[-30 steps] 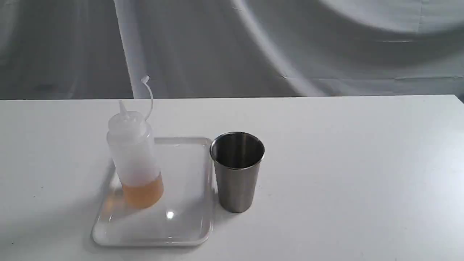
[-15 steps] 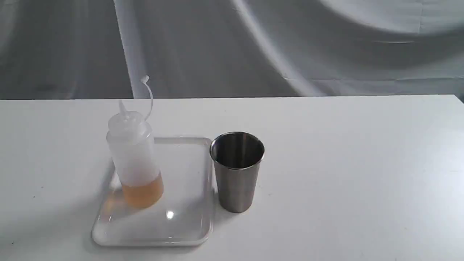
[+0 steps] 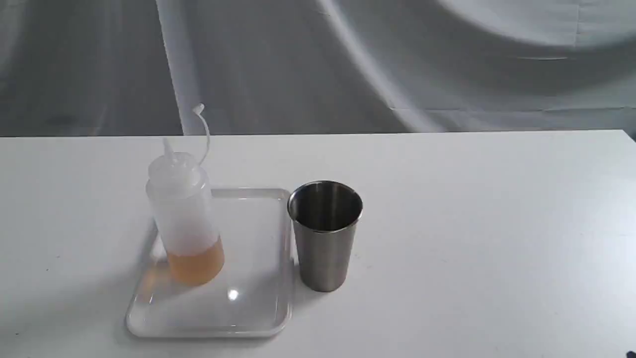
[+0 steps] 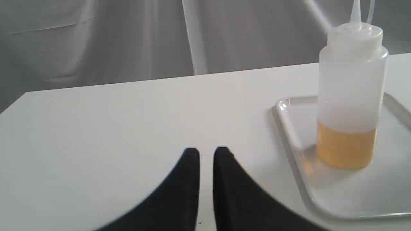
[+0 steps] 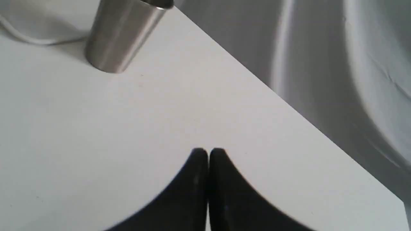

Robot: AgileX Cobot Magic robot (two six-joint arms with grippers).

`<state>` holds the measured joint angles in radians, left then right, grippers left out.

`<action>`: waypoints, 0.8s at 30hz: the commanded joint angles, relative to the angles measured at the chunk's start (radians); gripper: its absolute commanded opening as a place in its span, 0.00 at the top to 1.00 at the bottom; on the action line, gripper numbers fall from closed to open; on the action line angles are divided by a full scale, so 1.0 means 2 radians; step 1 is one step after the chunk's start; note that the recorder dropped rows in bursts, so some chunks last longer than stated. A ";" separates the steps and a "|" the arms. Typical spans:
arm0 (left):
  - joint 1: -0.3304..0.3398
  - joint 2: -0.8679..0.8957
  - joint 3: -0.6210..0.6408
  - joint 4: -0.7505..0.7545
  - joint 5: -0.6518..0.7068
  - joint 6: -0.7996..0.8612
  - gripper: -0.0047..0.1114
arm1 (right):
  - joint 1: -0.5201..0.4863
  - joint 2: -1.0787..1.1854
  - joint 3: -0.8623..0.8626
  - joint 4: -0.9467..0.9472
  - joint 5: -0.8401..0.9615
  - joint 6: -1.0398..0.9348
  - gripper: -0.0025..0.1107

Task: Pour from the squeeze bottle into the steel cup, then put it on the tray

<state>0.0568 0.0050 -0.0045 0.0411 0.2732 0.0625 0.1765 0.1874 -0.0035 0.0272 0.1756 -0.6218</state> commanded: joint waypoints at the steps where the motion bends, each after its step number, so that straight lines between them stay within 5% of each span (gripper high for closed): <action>1: 0.001 -0.002 0.002 0.001 -0.004 -0.001 0.89 | -0.028 -0.033 0.002 -0.008 0.027 0.001 0.98; 24: 0.001 -0.002 0.002 0.001 -0.004 -0.001 0.89 | -0.165 -0.094 0.002 -0.008 0.046 0.003 0.98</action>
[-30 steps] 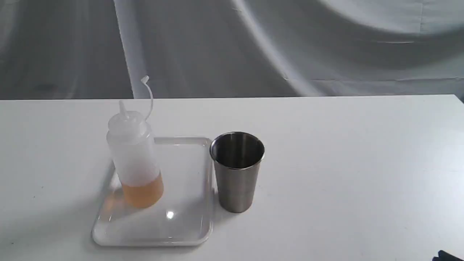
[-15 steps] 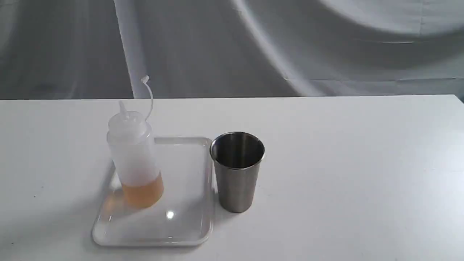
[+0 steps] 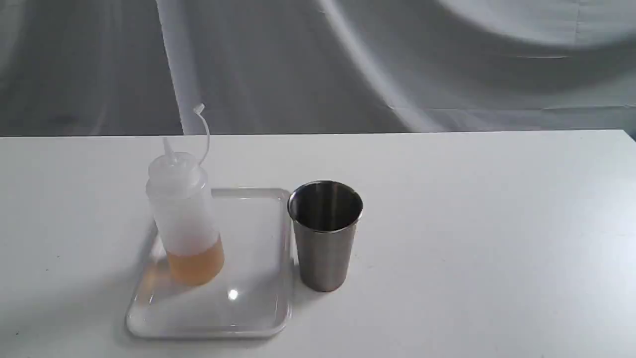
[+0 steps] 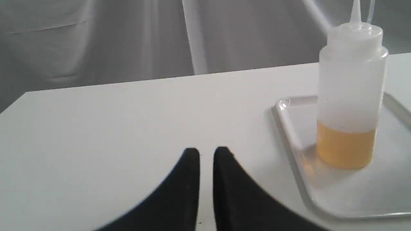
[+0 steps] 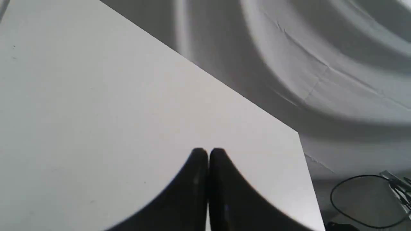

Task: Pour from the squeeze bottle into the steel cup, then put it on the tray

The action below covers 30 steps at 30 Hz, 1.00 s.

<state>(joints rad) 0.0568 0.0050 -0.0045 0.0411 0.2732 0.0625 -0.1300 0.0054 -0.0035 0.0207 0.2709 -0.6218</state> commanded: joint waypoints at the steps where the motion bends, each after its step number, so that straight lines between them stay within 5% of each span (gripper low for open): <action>1: 0.001 -0.002 0.002 0.001 -0.004 -0.001 0.89 | -0.017 -0.003 0.002 -0.005 -0.002 0.003 0.98; 30: 0.001 -0.002 0.002 0.001 -0.004 -0.001 0.89 | -0.091 -0.003 0.002 0.136 0.044 0.040 0.98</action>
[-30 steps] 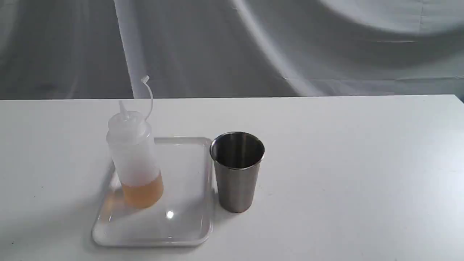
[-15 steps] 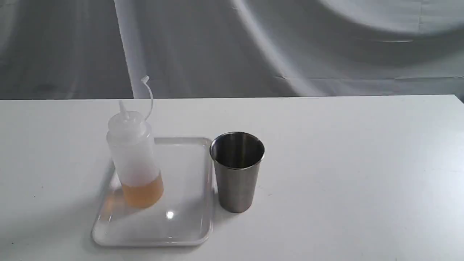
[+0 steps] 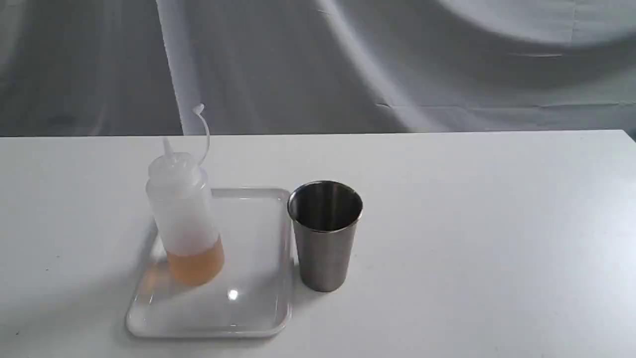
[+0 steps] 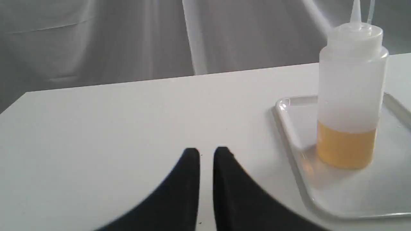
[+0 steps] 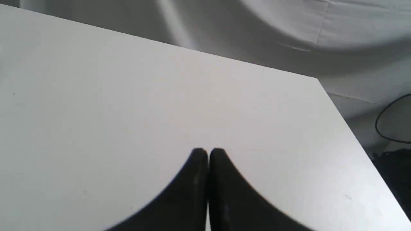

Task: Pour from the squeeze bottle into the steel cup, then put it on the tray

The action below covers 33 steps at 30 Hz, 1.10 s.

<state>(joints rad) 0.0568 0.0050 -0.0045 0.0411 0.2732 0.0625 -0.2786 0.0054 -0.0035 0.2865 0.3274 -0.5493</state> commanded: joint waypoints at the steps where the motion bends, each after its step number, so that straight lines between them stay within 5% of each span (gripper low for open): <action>1: 0.001 -0.002 0.002 0.001 -0.004 -0.001 0.89 | -0.021 -0.003 0.002 0.003 0.016 0.004 0.98; 33: 0.001 -0.002 0.002 0.001 -0.004 -0.001 0.89 | -0.027 -0.003 0.002 -0.053 0.003 0.009 0.98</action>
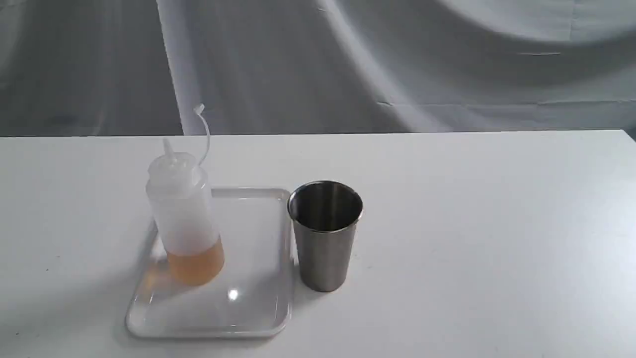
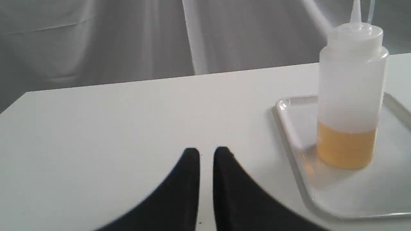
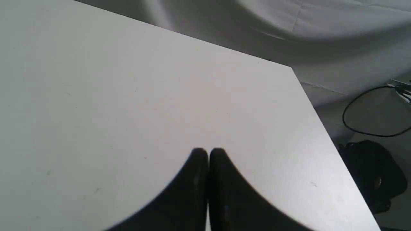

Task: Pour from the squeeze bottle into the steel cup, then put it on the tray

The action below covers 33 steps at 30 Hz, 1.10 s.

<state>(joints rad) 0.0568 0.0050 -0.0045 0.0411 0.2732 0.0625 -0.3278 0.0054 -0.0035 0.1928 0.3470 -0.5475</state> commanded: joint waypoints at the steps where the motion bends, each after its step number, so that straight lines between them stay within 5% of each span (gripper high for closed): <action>1: 0.001 -0.002 0.002 0.001 -0.004 -0.001 0.89 | -0.002 -0.003 0.002 -0.006 -0.007 0.020 0.98; 10: 0.001 -0.002 0.002 0.001 -0.004 -0.001 0.89 | -0.002 -0.003 0.002 -0.132 -0.012 0.301 0.98; 33: 0.001 -0.002 0.002 0.001 -0.004 -0.001 0.89 | -0.002 -0.003 0.002 -0.081 -0.012 0.237 0.98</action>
<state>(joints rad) 0.0568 0.0050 -0.0045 0.0411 0.2732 0.0625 -0.3278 0.0054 -0.0035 0.0238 0.3387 -0.0657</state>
